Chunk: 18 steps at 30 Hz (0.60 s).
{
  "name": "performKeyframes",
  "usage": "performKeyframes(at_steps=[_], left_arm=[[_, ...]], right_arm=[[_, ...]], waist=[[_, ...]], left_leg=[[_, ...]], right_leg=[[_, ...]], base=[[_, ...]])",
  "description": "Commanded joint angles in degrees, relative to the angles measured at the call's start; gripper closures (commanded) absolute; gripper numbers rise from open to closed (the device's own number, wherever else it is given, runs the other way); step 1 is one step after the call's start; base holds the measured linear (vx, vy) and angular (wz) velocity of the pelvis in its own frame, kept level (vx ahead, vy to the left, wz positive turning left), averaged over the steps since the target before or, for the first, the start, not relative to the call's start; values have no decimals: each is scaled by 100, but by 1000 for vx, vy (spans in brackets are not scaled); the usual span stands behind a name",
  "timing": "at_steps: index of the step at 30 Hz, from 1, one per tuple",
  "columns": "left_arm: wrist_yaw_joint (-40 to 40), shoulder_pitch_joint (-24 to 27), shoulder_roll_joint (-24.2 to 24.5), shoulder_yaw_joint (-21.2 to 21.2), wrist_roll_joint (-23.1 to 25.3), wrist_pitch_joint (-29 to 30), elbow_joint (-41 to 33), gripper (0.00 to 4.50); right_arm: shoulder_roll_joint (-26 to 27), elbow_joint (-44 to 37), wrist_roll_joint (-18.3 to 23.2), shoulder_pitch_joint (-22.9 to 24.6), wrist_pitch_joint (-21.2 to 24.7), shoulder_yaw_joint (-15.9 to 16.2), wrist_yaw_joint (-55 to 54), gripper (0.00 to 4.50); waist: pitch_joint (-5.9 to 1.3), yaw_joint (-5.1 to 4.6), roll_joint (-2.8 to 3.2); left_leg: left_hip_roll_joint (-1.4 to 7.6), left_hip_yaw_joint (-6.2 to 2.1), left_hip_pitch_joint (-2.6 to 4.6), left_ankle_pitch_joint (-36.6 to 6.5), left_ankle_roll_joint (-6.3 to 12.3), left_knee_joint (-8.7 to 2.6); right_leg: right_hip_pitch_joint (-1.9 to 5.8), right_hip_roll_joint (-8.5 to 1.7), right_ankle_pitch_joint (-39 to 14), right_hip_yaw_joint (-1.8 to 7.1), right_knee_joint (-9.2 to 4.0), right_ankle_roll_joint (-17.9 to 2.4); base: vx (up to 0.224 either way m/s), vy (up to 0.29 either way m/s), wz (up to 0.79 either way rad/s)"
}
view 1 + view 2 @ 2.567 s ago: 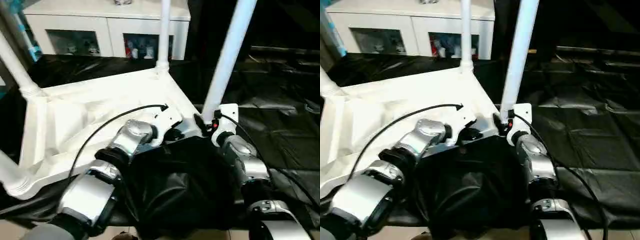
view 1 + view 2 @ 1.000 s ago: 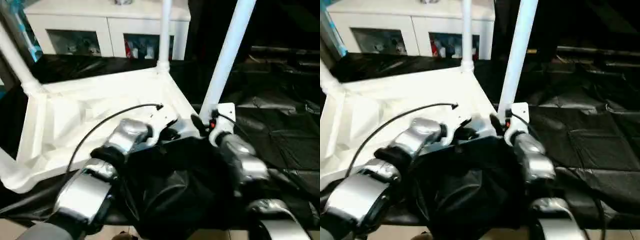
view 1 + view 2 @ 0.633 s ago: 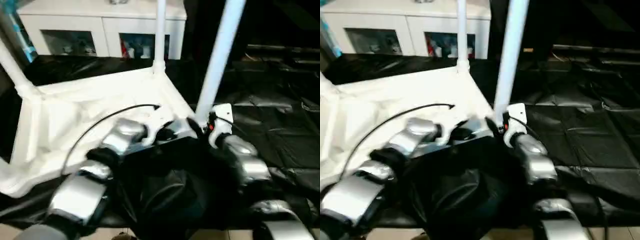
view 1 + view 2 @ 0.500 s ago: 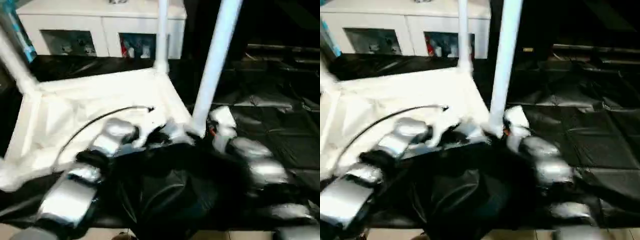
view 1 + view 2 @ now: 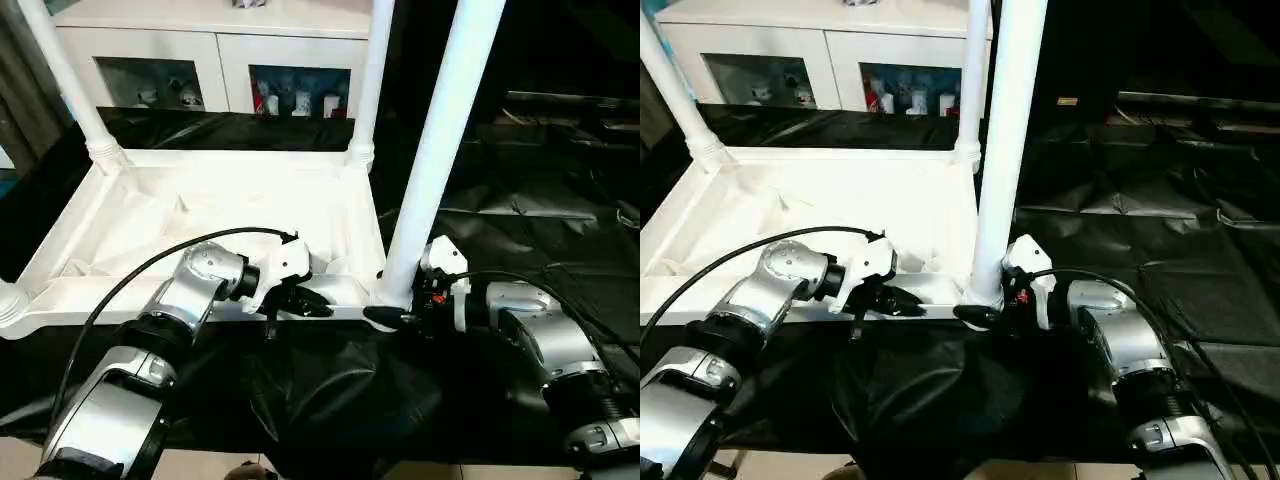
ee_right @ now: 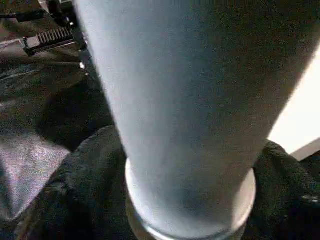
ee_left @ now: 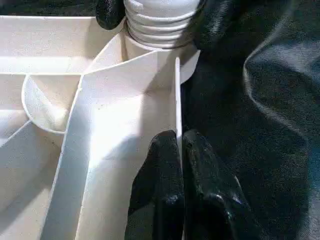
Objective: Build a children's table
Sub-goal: Rotate leg to tighten
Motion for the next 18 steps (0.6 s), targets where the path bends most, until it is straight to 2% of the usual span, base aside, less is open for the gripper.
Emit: performKeyframes(at_steps=[1, 3, 5, 7, 8, 9, 10, 11, 12, 14, 15, 16, 17, 18], left_arm=[[-141, 71, -193, -1, -302, -19, -183, 450], [-64, 77, -187, 9, -278, -3, -200, 450], [310, 13, -223, 53, -163, 49, -94, 450], [460, -18, -240, 69, -116, 90, -47, 450], [878, -114, -285, 99, 19, 116, 126, 450], [1552, -279, -378, 156, 208, 190, 436, 450], [1901, -361, -456, 221, 245, 244, 564, 450], [2087, -404, -505, 264, 250, 281, 624, 450], [2348, -487, -604, 306, 260, 377, 713, 450], [2629, -579, -713, 344, 271, 484, 812, 450], [2743, -615, -756, 358, 275, 521, 852, 450], [3096, -748, -964, 399, 252, 665, 980, 450], [3188, -781, -1019, 411, 243, 689, 1013, 450], [3322, -853, -1142, 431, 227, 726, 1095, 450]], right_arm=[[94, -161, 38, 49, 91, 225, 124, 123], [131, -140, 50, 94, 128, 202, 33, 137], [325, 10, 35, 165, 98, 34, -436, 151], [391, 41, 1, 175, 83, -10, -606, 171], [545, 174, -63, 150, 44, -131, -1032, 173], [834, 464, -162, 77, -24, -356, -1845, 173], [987, 601, -175, 32, -20, -494, -2274, 176], [1072, 671, -173, 7, -9, -572, -2510, 176], [1259, 794, -118, -57, 35, -752, -2975, 176], [1462, 923, -55, -126, 71, -936, -3458, 176], [1538, 971, -33, -152, 74, -998, -3630, 177], [1809, 1163, -52, -256, 10, -1103, -4191, 177], [1873, 1211, -65, -282, -10, -1118, -4316, 177], [2031, 1328, -122, -349, -75, -1145, -4563, 177]], waist=[[-358, 5, -71], [-358, 9, -87], [-357, 10, -87], [-339, -8, -92], [-337, -12, -92], [-326, -38, -86], [-308, -82, -59], [-310, -119, -75], [-316, -113, -61], [-316, -137, -77], [-326, -140, -53], [-330, -140, -44], [-339, -134, -47], [-349, -138, -18]], left_leg=[[424, -193, 136, -1097, 279, -421], [423, -193, 139, -1088, 285, -418], [424, -192, 139, -1084, 283, -419], [418, -199, 154, -1244, 203, -439], [416, -201, 159, -1284, 173, -441], [416, -213, 165, -1395, 88, -455], [401, -225, 190, -1594, -53, -468], [404, -249, 205, -1770, -159, -488], [405, -261, 205, -1781, -195, -490], [400, -257, 210, -1856, -231, -507], [400, -252, 212, -1820, -243, -507], [392, -244, 215, -1780, -248, -501], [376, -241, 203, -1690, -235, -488], [375, -240, 191, -1623, -226, -485]], right_leg=[[194, -457, -809, 281, -392, -1424], [192, -461, -827, 280, -395, -1415], [183, -460, -862, 280, -395, -1400], [160, -468, -1180, 287, -434, -1334], [156, -470, -1275, 287, -445, -1308], [139, -478, -1460, 298, -466, -1263], [105, -481, -1780, 300, -508, -1203], [106, -484, -2067, 293, -537, -1111], [120, -492, -2093, 290, -542, -1079], [94, -472, -2074, 299, -552, -1018], [98, -471, -1911, 309, -548, -1022], [87, -464, -1741, 311, -534, -1060], [102, -475, -1626, 308, -532, -1092], [115, -472, -1523, 310, -511, -1105]], base=[[0, 0, 0], [0, 0, 0], [0, 0, 0], [0, 0, 0], [0, 0, 0], [0, 0, 0], [0, 0, 0], [0, 0, 0], [0, 0, 0], [0, 0, 0], [0, 0, 0], [0, 0, 0], [0, 0, 0], [0, 0, 0]])
